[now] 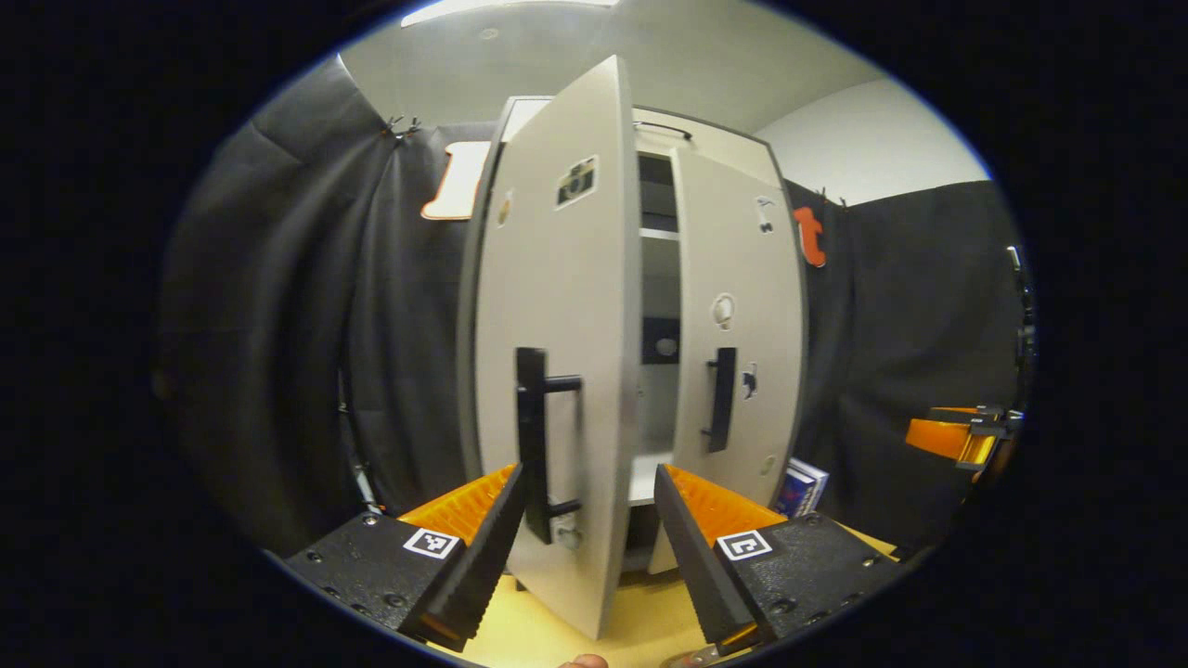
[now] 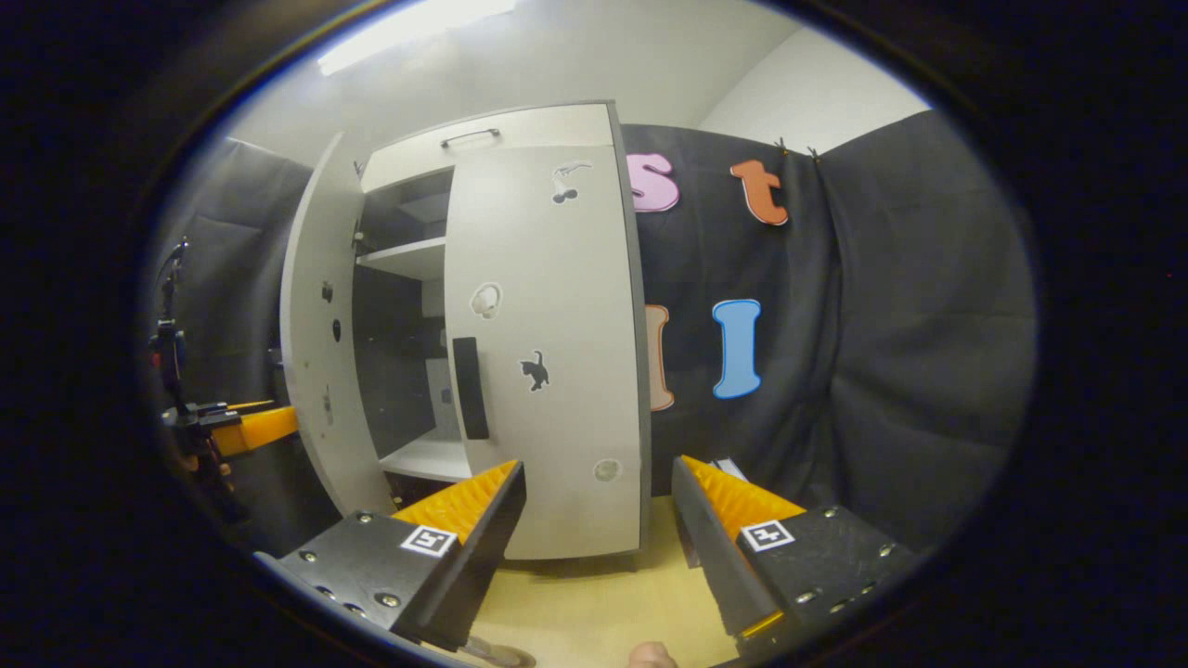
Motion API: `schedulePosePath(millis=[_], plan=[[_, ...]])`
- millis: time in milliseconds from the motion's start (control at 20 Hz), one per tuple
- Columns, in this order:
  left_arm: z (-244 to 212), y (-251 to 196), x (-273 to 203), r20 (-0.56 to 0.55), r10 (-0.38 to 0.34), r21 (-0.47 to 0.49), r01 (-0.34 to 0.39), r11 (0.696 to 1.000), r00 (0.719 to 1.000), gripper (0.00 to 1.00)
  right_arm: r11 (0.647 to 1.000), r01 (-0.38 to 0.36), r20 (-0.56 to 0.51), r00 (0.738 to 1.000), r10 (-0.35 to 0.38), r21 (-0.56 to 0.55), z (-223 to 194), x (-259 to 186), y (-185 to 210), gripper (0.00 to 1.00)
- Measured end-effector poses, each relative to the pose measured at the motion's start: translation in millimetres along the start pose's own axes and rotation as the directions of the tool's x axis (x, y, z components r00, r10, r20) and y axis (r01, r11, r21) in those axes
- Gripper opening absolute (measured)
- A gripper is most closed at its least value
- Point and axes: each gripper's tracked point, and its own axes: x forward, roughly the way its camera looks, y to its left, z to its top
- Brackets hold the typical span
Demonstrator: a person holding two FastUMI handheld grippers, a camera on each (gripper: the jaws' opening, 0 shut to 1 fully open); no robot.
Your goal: Grasp the bottle in the cabinet with the left hand and place it on the coaster, then close the right door with the right hand and the left door with the left hand.
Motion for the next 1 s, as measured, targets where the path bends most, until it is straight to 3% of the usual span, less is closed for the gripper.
schedulePosePath(millis=[150, 400, 500, 1000], plan=[[0, -5, 1, -0.002, -0.002, 0.041, 0.002, 0.999, 1.0, 0.88, 1.0, 0.014, 0.003, 1.0, -0.014, 0.004, 1, -3, -6, 0.95], [0, -35, 15, 0.006, -0.093, -0.07, 0.093, 0.993, 0.996, 0.89, 1.0, 0.017, -0.013, 1.0, -0.017, 0.023, -6, -4, -7, 0.96], [1, -40, 19, 0.004, -0.094, -0.047, 0.094, 0.994, 0.996, 0.89, 1.0, 0.011, -0.01, 1.0, -0.011, 0.028, -4, -5, -4, 0.92], [21, -64, 15, 0.047, -0.116, 0.025, 0.115, 0.993, 0.992, 0.89, 1.0, -0.002, 0.013, 1.0, 0.001, 0.023, 3, -2, -1, 0.95]])
